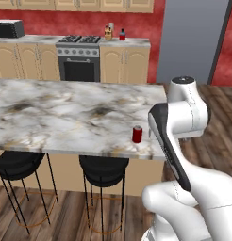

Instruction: Move the drinks to the dining counter.

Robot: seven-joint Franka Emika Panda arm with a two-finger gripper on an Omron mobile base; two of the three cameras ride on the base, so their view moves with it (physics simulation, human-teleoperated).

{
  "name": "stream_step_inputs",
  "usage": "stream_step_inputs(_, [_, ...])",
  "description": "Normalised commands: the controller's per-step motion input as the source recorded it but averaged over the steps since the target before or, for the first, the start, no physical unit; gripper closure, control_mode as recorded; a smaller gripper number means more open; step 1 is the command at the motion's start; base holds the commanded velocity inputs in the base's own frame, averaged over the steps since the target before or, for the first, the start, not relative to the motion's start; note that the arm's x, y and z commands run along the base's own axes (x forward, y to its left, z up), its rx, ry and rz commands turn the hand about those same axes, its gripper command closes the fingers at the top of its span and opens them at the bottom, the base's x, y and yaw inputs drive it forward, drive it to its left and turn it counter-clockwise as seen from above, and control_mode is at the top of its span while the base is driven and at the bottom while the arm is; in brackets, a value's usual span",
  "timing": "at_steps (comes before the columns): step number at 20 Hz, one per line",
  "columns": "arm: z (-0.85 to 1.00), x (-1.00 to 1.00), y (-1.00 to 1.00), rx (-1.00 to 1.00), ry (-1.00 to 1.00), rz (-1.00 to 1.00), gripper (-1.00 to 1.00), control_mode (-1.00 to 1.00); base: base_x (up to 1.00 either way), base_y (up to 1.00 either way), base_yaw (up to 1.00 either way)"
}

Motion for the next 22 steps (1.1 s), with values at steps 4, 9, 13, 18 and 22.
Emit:
stream_step_inputs(4, [0.0,0.0,0.0,0.0,0.0,0.0,-1.0,1.0,-0.12,-1.0,-0.05])
stream_step_inputs(9, [0.0,0.0,0.0,0.0,0.0,0.0,-1.0,1.0,-0.21,-1.0,-0.09])
stream_step_inputs(13, [0.0,0.0,0.0,0.0,0.0,0.0,-1.0,1.0,-0.18,-1.0,-0.13])
stream_step_inputs(18, [0.0,0.0,0.0,0.0,0.0,0.0,-1.0,1.0,0.35,-1.0,-0.04])
stream_step_inputs(22, [0.0,0.0,0.0,0.0,0.0,0.0,-1.0,1.0,1.0,-1.0,0.1])
